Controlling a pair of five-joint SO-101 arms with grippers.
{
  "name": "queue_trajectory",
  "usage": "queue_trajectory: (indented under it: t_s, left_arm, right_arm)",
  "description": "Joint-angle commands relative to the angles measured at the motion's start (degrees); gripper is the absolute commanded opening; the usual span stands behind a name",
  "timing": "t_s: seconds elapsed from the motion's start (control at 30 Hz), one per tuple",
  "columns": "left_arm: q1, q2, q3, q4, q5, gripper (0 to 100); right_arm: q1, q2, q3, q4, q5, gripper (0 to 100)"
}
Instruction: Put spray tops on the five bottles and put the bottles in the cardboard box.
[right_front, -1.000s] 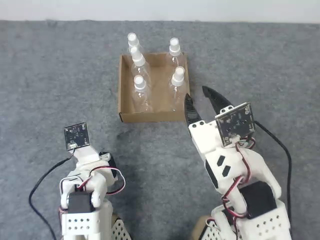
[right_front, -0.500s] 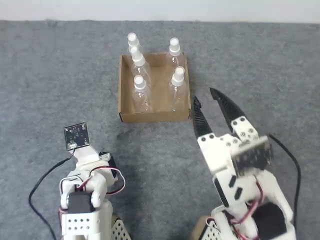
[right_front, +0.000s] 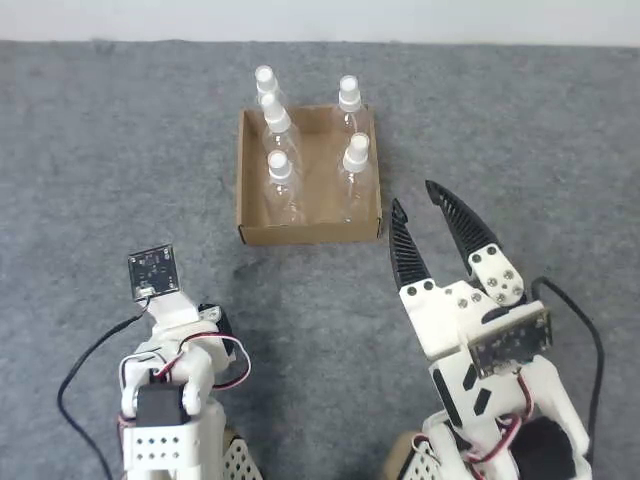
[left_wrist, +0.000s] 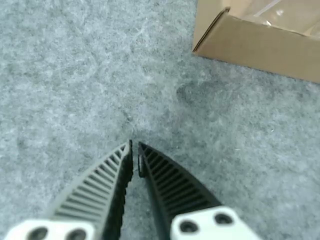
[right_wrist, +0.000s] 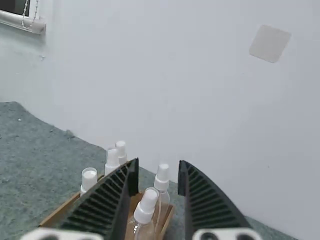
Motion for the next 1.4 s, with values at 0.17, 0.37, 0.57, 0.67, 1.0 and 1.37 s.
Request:
queue_trajectory:
  t_s: [0.17,0.37,0.57,0.67,1.0,1.37]
  left_arm:
    - [-0.1,-1.0,-0.7,0.3,-0.4,1]
    - [-0.1,-1.0,-0.7,0.3,-0.4,1]
    - [-0.1,-1.0,-0.7,0.3,-0.4,1]
    - [-0.1,-1.0,-0.7,0.3,-0.4,1]
    - [-0.1,-1.0,-0.7,0.3,-0.4,1]
    - [-0.1,-1.0,-0.7,0.3,-0.4,1]
  right_arm:
    - [0.1,-9.5,3.1,0.0,1.0,7.5]
    - [5.6,-10.2,4.4,0.0,0.5,7.6]
    - [7.1,-10.2,6.1,0.5,0.4,7.6]
    - [7.1,-10.2,6.3,2.0,0.4,7.6]
    - [7.1,-10.2,6.6,6.5,0.4,7.6]
    - [7.2,-10.2,9.8,9.6,0.5,7.6]
